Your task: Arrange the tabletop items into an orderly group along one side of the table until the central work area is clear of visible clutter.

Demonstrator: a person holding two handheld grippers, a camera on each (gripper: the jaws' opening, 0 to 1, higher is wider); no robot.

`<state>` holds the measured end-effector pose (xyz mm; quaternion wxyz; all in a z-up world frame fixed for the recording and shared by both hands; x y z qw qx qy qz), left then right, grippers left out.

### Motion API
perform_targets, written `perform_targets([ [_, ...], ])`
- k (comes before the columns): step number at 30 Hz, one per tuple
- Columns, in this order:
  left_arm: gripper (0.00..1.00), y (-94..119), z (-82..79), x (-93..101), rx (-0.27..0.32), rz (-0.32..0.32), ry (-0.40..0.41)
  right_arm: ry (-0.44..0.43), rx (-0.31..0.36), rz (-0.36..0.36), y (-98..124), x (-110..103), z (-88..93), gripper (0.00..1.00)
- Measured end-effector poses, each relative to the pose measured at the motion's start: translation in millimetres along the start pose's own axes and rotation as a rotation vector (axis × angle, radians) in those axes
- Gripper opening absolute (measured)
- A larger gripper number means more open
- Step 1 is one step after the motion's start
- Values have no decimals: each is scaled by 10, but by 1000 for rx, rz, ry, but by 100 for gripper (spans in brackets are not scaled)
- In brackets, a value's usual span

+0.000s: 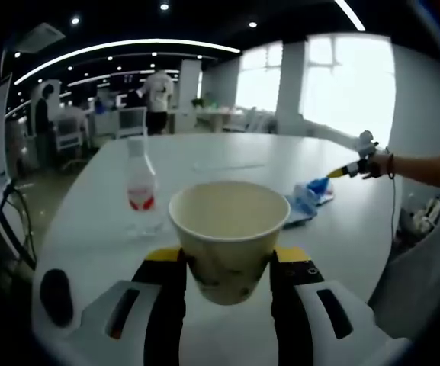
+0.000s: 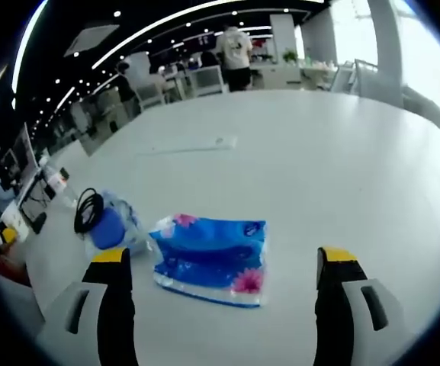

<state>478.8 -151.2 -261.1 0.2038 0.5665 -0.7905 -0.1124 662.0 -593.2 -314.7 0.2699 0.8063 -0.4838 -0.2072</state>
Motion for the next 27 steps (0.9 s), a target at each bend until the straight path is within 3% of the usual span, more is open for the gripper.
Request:
perform_targets([
  [13,40,0,-64,-144,17,-54,20,44,28,-66,125,-380,46,99],
  [17,40,10,-76,-203,31,-75,37,53,65,-108,155,-525,12,99],
  [27,40,-69,-146,-462,81,-105,50,68,85,-165,224,-776,50,99],
])
Point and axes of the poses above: the point that each gripper's makers call its tool centre point, and the gripper's own axes: y roughly backward along the fingers, x roughly to its right, z roughly out of its underside, the point moved 3 cm from there along y, roughly backward along the fingers, and after that the axes turned 6 degrees about y, right-handed, at the moved point
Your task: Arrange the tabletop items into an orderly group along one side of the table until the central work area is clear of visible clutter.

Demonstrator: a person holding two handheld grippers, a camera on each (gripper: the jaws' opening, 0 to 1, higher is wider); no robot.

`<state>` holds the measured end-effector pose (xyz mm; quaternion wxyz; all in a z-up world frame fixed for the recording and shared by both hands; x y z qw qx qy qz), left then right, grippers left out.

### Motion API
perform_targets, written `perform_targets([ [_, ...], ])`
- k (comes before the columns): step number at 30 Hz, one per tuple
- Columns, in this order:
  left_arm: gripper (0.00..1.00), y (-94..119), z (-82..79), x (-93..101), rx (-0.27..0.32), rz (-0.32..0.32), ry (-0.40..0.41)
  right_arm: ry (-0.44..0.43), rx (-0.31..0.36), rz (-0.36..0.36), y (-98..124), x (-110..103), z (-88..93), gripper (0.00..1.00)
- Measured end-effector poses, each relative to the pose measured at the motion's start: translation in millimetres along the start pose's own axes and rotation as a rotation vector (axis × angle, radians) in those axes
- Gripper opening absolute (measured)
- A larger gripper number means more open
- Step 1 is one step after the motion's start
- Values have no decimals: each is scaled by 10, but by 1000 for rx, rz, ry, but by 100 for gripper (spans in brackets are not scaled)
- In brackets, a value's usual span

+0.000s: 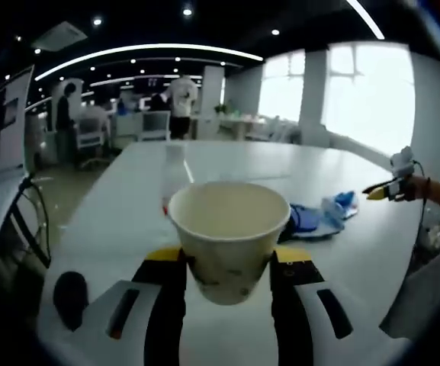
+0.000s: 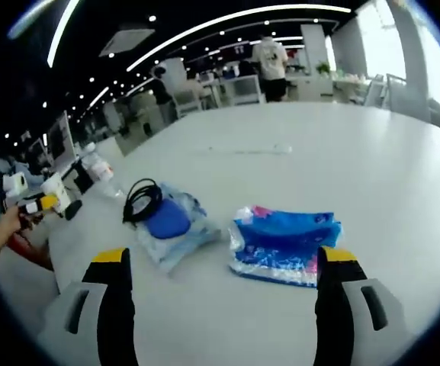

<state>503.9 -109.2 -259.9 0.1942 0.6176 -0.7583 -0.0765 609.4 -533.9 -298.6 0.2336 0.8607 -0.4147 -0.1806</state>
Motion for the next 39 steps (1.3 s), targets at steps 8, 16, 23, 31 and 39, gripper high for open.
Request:
perform_targets([
  [8,40,-160,-56,-64,30,52,-41,5,11,-39,28,-167,63,99],
  [16,40,-271,49,-83,16,71,-78,-9,-9,-52,79,-198,146,99],
  [23,40,-357,192,-149,8,69,-69,-8,-23,-61,137,-266,206,98],
  [31,40,-412,333,-176,-4,97,-34,-18,-36,-69,123,-340,316,98],
  [39,40,-464,436,-178,-25,113,-60,3,-32,-61,131,-386,323,96],
])
Point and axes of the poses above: the point that each gripper's makers call its tool centre point, and the gripper's own axes: y roughly backward along the fingers, x roughly to its right, z roughly out of its underside, the point moved 3 cm from there along y, roughly backward along the fingers, and after that the axes turned 6 degrees about y, right-handed, at the moved point
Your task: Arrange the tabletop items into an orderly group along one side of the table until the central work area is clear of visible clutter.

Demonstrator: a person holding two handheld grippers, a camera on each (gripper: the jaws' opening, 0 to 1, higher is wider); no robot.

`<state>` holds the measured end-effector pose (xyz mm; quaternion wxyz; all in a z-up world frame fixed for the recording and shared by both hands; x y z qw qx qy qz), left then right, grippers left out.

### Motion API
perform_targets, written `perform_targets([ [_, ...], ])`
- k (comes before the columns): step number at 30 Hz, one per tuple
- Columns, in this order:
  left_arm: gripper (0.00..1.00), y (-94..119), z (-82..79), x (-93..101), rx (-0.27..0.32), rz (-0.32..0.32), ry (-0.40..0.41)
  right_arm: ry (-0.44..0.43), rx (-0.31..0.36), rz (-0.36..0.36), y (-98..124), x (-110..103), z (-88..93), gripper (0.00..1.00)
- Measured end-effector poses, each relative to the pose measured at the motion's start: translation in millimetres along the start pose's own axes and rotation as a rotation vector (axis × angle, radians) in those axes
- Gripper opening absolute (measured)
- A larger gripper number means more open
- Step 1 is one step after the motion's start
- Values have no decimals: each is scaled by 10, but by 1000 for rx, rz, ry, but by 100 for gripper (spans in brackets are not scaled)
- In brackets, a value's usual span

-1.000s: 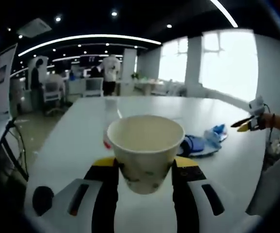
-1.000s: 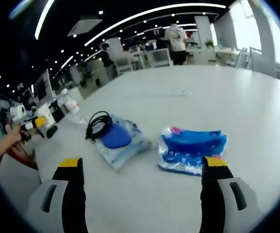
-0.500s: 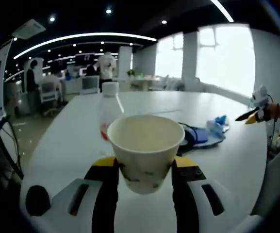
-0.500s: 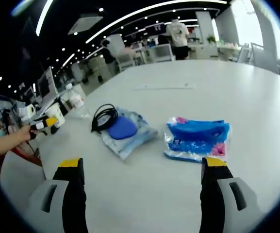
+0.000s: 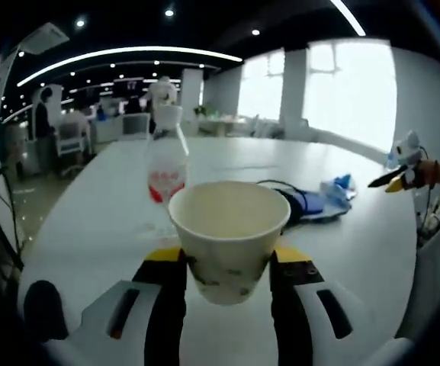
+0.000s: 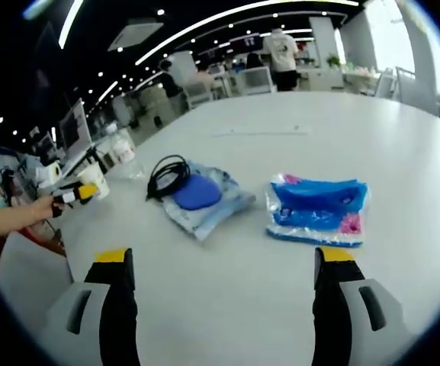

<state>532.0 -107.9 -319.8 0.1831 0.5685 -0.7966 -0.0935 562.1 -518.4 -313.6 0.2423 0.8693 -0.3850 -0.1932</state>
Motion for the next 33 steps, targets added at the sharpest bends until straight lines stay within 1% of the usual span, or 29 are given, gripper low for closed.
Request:
perform_targets([
  [4,40,-12,16,8,19,1,8,-19,0,2,-15,16,33,96],
  [8,40,-38,93,-15,-4,3,-1,-27,-8,0,-19,-1,76,95],
  [15,40,-32,222,-52,-22,-3,-1,-30,-12,-1,-16,-18,111,95],
  [16,40,-28,231,-50,-22,-1,-5,-34,-10,-2,-15,-21,109,95],
  [18,40,-27,267,-35,-41,4,-35,-33,-8,-1,-15,-25,105,95],
  [21,40,-47,317,-45,-53,5,-35,-30,-9,-6,-21,-45,98,95],
  [24,40,-53,313,-45,-47,3,-19,-18,-8,-12,-26,-70,83,95],
  [28,40,-68,293,-44,-43,7,-22,-13,-6,-19,-30,-82,64,95],
  [33,40,-95,347,-28,-65,8,-20,-14,-3,-22,-27,-89,42,94],
])
Point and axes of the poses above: the point that each gripper's makers call its tool centre point, and the gripper's own axes: y roughly backward along the fingers, x roughly to its right, z roughly out of its underside, the point moved 3 cm from there along y, roughly backward along the fingers, and after that the axes turned 6 degrees about y, right-handed, at the moved point
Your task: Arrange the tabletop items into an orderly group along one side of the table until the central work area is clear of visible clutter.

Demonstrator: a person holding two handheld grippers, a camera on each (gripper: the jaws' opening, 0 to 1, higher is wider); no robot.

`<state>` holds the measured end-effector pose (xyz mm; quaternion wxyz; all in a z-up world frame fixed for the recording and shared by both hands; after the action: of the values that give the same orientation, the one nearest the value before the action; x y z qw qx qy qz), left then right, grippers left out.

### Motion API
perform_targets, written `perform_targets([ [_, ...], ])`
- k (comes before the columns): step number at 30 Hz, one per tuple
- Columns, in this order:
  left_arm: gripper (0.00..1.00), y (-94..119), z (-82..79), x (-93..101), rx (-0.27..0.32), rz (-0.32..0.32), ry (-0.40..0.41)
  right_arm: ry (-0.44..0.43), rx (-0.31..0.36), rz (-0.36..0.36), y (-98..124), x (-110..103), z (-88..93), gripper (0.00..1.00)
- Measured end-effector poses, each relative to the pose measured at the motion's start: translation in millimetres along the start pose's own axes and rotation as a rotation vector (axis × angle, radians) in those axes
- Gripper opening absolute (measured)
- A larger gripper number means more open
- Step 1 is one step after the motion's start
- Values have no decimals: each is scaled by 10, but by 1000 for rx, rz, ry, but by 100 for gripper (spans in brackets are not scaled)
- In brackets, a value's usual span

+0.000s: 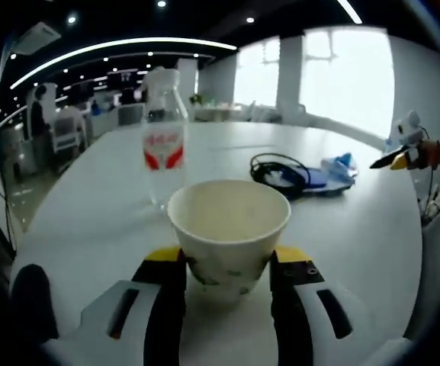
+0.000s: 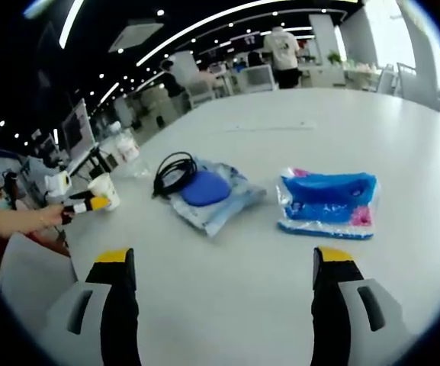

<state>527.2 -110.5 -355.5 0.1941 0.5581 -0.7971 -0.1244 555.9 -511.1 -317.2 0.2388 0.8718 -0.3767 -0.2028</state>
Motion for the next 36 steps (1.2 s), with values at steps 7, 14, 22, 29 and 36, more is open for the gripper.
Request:
perform_targets([
  [7,41,-1,62,-9,-25,-14,20,3,1,-6,-1,-20,-19,94],
  [14,71,25,61,-76,-34,-56,57,1,12,-12,-19,-54,-65,95],
  [22,94,69,-1,-117,-34,-78,90,-15,33,-27,-59,-110,-146,96],
  [29,99,131,-67,-77,-50,-68,72,-3,42,-36,-88,-156,-216,96],
  [36,99,229,-74,-25,-86,-62,72,14,27,-47,-126,-201,-246,96],
])
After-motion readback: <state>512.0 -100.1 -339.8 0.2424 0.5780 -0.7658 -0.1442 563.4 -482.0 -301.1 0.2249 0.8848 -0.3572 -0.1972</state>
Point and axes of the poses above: the point that each gripper's makers call its tool centre point, and the gripper's own axes: y roughly backward along the fingers, x roughly to its right, z roughly out of its underside, the point moved 3 cm from there along y, roughly backward along the fingers, and after that the axes turned 6 degrees about y, right-handed, at the moved point
